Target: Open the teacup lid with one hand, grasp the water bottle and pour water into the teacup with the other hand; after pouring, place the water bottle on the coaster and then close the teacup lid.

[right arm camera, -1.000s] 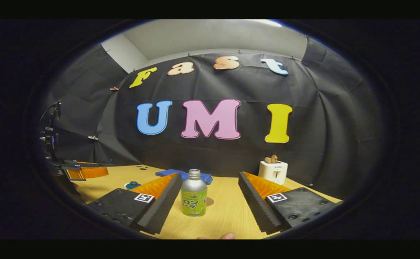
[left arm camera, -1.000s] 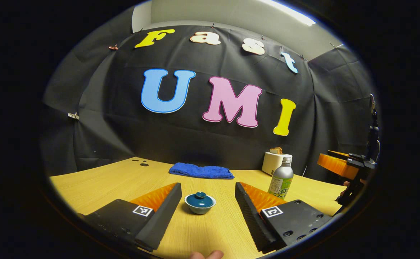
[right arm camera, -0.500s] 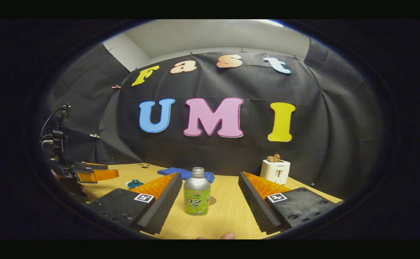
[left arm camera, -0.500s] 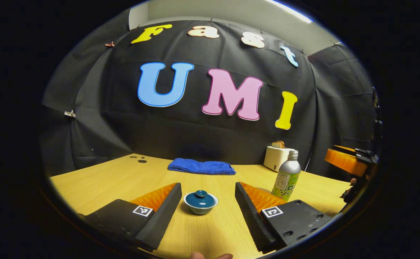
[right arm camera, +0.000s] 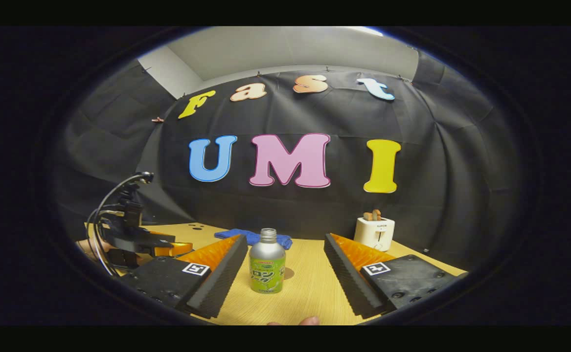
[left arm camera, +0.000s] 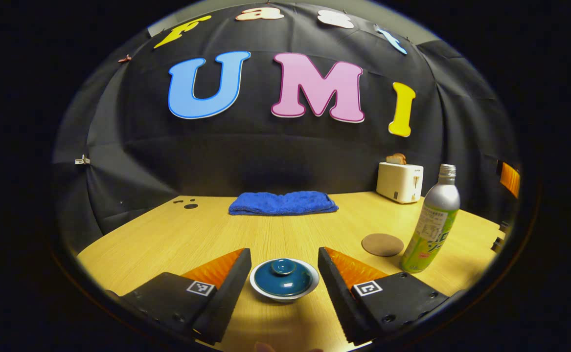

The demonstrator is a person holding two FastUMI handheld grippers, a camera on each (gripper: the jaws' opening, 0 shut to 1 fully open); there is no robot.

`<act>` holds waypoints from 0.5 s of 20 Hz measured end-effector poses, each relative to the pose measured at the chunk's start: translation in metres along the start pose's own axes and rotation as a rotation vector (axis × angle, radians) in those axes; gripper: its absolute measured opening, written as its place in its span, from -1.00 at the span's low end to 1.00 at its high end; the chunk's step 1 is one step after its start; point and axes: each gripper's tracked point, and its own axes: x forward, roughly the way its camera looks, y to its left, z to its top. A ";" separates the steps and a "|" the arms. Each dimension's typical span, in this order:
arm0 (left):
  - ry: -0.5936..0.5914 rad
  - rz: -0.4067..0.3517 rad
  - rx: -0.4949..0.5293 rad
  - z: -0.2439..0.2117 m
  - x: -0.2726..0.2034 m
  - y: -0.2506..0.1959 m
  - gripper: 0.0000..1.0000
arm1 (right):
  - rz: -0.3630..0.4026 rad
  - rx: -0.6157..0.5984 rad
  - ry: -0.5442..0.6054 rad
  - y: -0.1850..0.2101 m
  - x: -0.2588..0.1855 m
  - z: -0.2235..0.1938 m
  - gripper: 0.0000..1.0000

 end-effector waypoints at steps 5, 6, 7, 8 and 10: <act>0.042 0.019 -0.010 -0.011 0.017 0.003 0.55 | -0.006 0.015 -0.002 -0.005 0.000 0.000 0.95; 0.039 0.021 -0.007 -0.011 0.018 0.002 0.51 | -0.008 0.018 -0.003 -0.006 0.000 0.000 0.95; 0.047 0.019 -0.003 -0.012 0.018 0.001 0.42 | -0.007 0.022 -0.002 -0.005 0.000 -0.001 0.95; 0.050 0.020 0.000 -0.013 0.019 0.000 0.38 | -0.005 0.026 -0.001 -0.005 0.000 -0.001 0.94; 0.049 0.019 0.001 -0.013 0.020 -0.001 0.30 | -0.001 0.031 0.000 -0.004 0.000 -0.001 0.95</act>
